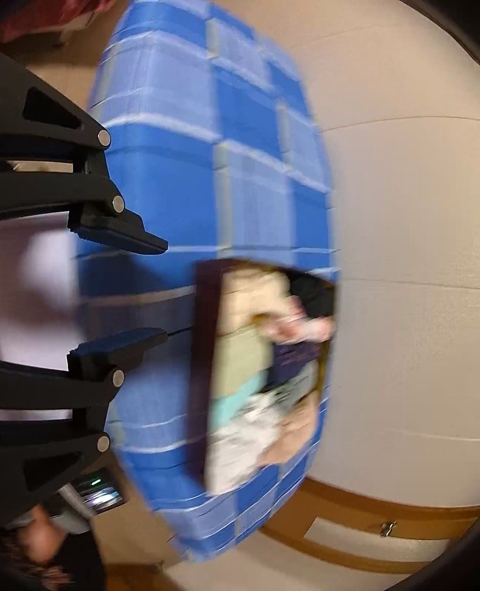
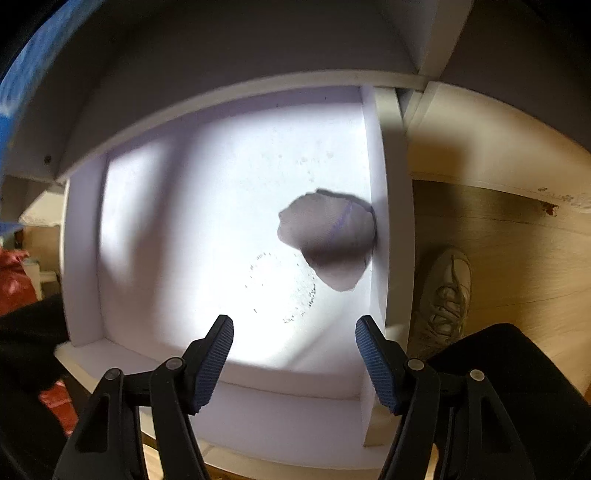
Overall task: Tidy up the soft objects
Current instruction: 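Grasp the grey knit hat in the drawer with the right gripper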
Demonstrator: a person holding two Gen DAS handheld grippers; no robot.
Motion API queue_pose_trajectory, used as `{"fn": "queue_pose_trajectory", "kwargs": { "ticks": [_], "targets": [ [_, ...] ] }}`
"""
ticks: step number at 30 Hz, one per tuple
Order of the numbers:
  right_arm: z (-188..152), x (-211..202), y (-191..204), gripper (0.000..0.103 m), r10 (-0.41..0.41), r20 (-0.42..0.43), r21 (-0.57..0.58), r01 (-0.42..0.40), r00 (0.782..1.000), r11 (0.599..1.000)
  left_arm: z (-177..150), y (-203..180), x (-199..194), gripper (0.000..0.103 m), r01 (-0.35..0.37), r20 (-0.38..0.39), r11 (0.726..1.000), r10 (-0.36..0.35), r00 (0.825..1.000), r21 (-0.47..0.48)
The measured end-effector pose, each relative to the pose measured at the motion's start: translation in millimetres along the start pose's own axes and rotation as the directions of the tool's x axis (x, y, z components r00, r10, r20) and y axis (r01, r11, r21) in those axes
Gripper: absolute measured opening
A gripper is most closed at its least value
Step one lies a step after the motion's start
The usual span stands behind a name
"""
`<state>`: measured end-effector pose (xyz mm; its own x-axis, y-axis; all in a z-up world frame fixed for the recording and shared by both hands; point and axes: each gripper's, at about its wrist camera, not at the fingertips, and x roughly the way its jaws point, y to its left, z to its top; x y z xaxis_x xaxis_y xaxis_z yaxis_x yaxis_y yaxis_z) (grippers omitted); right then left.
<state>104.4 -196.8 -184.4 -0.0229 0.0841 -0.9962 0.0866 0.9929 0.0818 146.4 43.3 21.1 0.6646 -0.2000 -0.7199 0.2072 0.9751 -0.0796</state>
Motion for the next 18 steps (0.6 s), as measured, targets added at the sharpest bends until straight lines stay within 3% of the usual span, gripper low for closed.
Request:
{"fn": "queue_pose_trajectory", "kwargs": {
  "ticks": [3, 5, 8, 11, 13, 18],
  "targets": [
    [-2, 12, 16, 0.069, -0.058, -0.026, -0.081, 0.056, 0.998, 0.995, -43, -2, 21, 0.041, 0.039, -0.109, 0.999, -0.042, 0.993, -0.034],
    [-4, 20, 31, 0.07, -0.118, -0.029, -0.169, 0.112, 0.993, 0.979, -66, -4, 41, 0.041, 0.048, -0.197, 0.997, -0.059, 0.979, -0.062],
    [-3, 27, 49, 0.07, -0.217, 0.012, -0.288, 0.211, 0.976, 0.934, -92, -4, 70, 0.041, 0.033, -0.329, 0.993, -0.069, 0.942, -0.115],
    [4, 31, 60, 0.072, -0.295, 0.079, -0.362, 0.303, 0.952, 0.881, -109, -1, 91, 0.041, 0.017, -0.41, 0.986, -0.084, 0.908, -0.165],
    [11, 35, 63, 0.075, -0.337, 0.118, -0.388, 0.355, 0.934, 0.851, -115, 0, 94, 0.041, -0.003, -0.425, 0.986, -0.07, 0.902, -0.168],
    [27, 53, 63, 0.075, -0.372, 0.114, -0.431, 0.384, 0.921, 0.817, -121, 3, 98, 0.041, -0.024, -0.426, 0.984, -0.054, 0.903, -0.175]
  ]
}}
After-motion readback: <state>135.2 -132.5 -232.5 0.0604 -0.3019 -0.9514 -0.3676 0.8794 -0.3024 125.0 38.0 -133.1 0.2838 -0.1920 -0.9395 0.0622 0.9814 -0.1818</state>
